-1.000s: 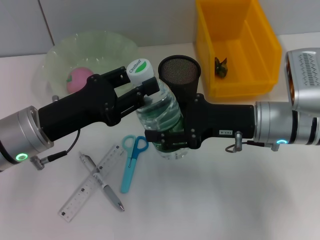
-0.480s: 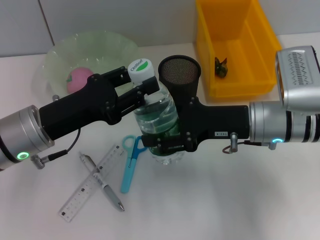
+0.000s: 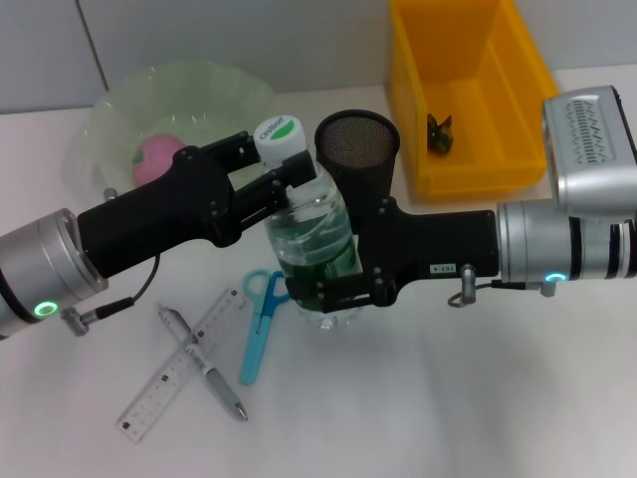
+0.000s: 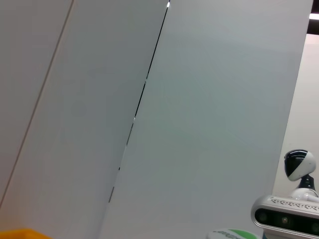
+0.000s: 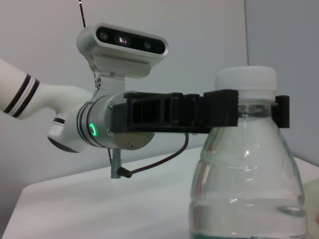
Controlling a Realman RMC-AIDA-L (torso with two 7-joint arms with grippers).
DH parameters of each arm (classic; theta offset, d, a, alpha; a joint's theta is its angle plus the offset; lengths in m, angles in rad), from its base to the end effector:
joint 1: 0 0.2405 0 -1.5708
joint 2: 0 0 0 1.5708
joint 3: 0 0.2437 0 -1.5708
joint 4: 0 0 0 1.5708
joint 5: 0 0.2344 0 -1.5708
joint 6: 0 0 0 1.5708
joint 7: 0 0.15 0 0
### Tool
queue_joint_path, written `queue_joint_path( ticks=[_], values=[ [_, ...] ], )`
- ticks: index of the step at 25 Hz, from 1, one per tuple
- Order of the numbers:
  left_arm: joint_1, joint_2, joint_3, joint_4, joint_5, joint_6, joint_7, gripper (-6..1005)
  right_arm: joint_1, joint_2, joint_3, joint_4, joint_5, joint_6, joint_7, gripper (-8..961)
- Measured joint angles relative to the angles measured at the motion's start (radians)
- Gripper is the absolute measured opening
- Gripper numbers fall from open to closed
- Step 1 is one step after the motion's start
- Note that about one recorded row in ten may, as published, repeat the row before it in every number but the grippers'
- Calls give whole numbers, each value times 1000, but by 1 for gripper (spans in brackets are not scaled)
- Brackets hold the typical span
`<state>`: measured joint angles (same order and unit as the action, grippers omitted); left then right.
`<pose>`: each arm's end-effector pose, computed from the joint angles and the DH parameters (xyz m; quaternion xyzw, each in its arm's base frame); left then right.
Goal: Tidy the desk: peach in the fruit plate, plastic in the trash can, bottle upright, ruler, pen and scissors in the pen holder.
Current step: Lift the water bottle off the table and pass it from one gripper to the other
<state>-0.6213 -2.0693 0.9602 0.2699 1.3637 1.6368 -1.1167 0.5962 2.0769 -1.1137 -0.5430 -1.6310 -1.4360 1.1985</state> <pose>-0.2044 0.3398 -0.0359 -0.8647 -0.1731 -0.4622 0.0930 0.2068 0.3538 -0.0542 -0.9538 0.1012 0.2714 0.0798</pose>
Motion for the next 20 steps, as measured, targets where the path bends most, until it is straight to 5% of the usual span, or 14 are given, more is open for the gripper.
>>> queue_joint_path(
  ticks=[20],
  values=[
    [-8,0,-2,2,-2,-13,0,451,-3,0,0,-22,-53,27,28,816]
  ],
)
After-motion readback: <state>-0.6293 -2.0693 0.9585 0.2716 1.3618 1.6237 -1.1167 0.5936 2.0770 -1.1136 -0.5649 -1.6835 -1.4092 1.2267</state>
